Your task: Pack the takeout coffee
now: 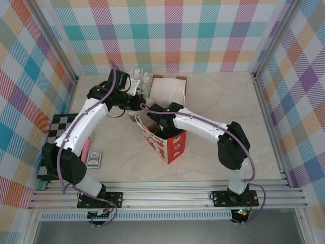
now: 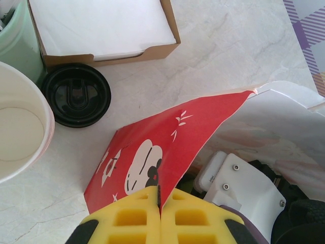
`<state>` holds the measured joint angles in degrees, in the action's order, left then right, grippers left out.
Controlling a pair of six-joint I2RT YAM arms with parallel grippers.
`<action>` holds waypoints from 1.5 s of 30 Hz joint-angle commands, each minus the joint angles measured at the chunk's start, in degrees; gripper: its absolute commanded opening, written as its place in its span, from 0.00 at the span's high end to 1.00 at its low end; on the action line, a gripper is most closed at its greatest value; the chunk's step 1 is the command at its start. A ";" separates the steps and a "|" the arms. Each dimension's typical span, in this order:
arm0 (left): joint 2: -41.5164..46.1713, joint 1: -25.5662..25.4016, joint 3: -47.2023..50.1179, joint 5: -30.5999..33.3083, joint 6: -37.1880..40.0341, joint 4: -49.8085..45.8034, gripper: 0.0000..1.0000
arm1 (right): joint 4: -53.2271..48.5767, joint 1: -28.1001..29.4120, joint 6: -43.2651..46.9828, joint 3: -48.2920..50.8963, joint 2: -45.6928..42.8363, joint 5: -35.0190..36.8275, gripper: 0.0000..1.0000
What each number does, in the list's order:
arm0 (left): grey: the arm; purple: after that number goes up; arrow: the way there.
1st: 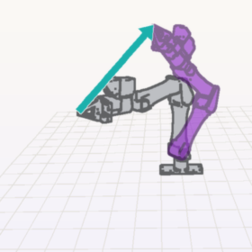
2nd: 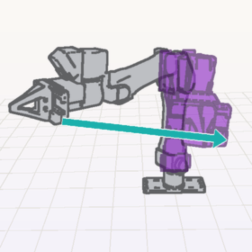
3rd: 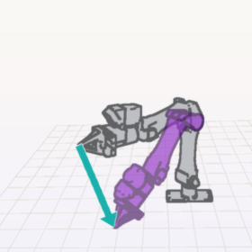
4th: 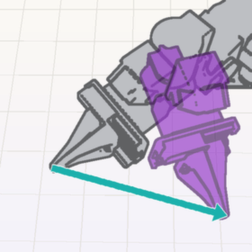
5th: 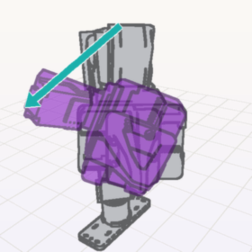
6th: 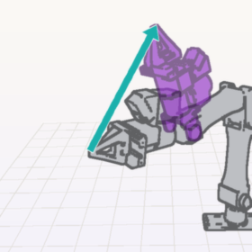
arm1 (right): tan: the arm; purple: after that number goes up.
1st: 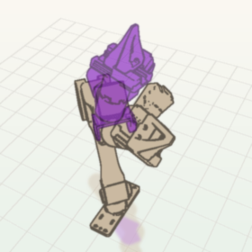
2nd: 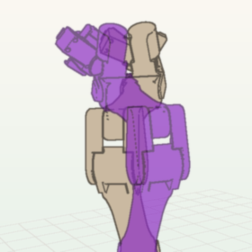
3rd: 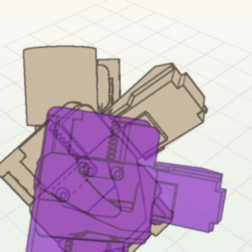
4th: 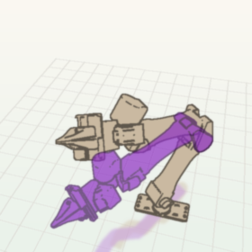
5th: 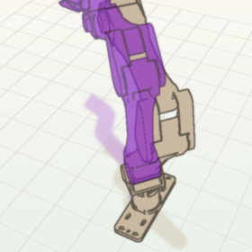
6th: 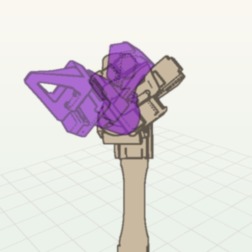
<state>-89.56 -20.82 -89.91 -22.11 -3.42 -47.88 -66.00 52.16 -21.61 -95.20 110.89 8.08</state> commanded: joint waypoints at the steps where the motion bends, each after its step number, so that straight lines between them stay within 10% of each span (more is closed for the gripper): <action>1: -1.23 0.25 -1.23 -1.27 0.08 -0.37 1.00 | 0.79 -0.04 0.51 3.06 1.87 0.03 0.48; 45: -1.50 0.33 -1.32 -1.34 0.09 -0.37 1.00 | 1.42 -0.04 0.08 8.71 4.27 1.24 0.48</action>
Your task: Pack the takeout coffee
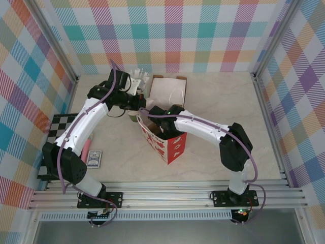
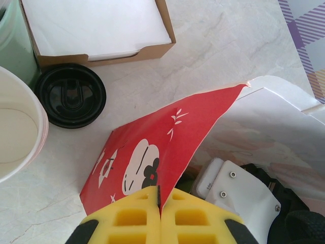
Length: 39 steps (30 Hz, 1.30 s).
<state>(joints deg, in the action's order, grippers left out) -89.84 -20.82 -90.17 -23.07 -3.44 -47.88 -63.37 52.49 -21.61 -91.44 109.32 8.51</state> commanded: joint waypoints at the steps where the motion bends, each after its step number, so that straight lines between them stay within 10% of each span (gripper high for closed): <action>1: -1.21 0.29 -1.06 -0.40 0.11 -0.37 1.00 | -1.16 -0.30 0.16 4.95 5.88 0.63 0.48; 39: -1.67 0.26 -1.59 -2.78 -0.97 0.66 1.00 | -2.98 -0.37 1.52 0.33 5.58 -0.71 0.41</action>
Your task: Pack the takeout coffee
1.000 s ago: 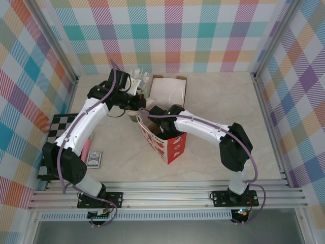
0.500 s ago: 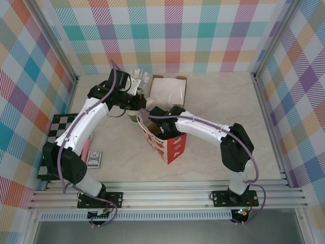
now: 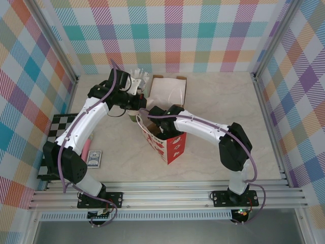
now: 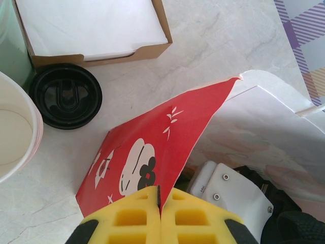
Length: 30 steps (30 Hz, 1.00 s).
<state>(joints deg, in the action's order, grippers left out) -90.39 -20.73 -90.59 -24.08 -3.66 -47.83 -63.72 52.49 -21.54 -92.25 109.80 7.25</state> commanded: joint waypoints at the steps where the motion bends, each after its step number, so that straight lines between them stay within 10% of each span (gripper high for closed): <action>1: -1.07 0.20 -1.34 -1.84 -0.83 0.62 1.00 | -3.06 -0.37 1.54 0.19 4.91 0.65 0.40; 30: 1.97 -0.23 -1.09 -3.83 -3.46 2.38 1.00 | -4.26 -0.23 0.38 -8.52 -0.29 3.65 0.00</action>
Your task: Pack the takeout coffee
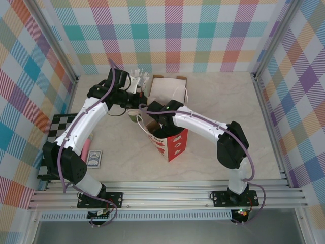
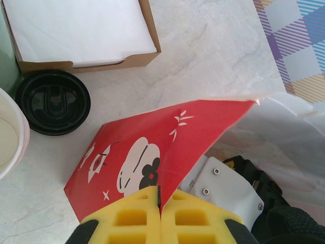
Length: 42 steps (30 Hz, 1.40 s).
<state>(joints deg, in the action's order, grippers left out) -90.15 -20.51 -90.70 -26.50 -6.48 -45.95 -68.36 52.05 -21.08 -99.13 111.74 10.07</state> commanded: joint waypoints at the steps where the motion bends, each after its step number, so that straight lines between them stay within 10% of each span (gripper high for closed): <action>1: 1.73 -0.38 -1.13 -1.36 -0.64 0.51 1.00 | 0.42 0.10 -0.16 -1.59 -2.30 0.98 0.00; 42: -0.73 -0.36 -3.61 0.88 0.77 -1.55 1.00 | 1.73 0.16 1.22 -5.12 -7.17 2.77 0.00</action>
<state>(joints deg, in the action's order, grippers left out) -90.50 -20.60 -92.18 -25.89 -6.57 -46.57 -66.04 52.12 -20.47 -102.54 106.98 11.90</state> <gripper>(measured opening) 0.059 0.999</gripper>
